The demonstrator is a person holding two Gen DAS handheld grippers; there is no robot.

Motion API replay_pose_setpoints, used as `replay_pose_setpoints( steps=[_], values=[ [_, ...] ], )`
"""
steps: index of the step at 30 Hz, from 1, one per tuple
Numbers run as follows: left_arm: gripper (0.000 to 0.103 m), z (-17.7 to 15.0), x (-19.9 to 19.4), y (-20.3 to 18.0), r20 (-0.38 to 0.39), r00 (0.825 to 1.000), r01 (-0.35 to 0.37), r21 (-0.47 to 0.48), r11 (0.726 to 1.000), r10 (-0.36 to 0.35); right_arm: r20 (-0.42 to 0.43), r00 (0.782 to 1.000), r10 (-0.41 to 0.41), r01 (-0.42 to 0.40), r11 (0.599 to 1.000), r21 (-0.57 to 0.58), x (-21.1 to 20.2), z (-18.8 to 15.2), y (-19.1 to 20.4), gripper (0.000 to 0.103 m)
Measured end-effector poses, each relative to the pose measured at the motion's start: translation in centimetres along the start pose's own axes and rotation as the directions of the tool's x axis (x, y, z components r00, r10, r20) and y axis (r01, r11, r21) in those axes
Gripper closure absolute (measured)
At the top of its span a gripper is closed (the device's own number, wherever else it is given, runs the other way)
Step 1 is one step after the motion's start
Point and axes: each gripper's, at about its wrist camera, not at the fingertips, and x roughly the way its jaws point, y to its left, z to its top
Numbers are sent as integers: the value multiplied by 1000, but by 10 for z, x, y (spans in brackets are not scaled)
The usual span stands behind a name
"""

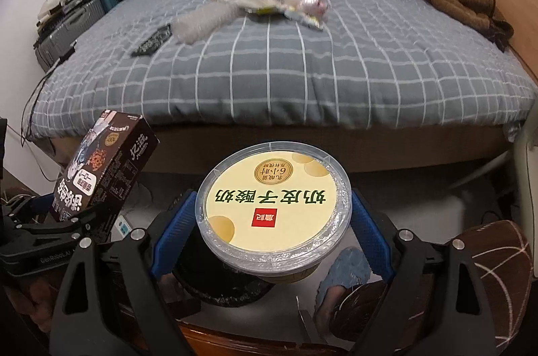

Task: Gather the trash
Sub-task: 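Lift the brown box and yogurt cup and carry both toward the floor bin, then open the left gripper over the bin while the right releases the yogurt cup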

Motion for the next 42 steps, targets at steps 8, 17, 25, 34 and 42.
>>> replay_pose_setpoints(
  steps=[8, 17, 25, 34, 42],
  values=[
    [9, -11, 57, -9, -111, 994, -2, 33, 999, 6, -66, 998, -2, 1, 1000, -18, 36, -12, 1, 19],
    [9, -12, 110, -21, -185, 983, 16, 60, 998, -4, -150, 989, 6, -1, 999, 35, 81, -17, -11, 19],
    [8, -5, 146, -33, -235, 971, 61, 80, 995, -41, -169, 986, 12, -4, 999, 45, 94, -17, -19, 19],
    [6, -6, 146, -44, -201, 979, 61, 134, 989, -33, -201, 979, 24, -18, 999, 28, 112, -20, -13, 19],
    [6, 3, 132, -14, -136, 991, -1, 107, 994, 16, -198, 978, 66, -70, 997, -14, 119, -15, 13, 19]
  ],
)
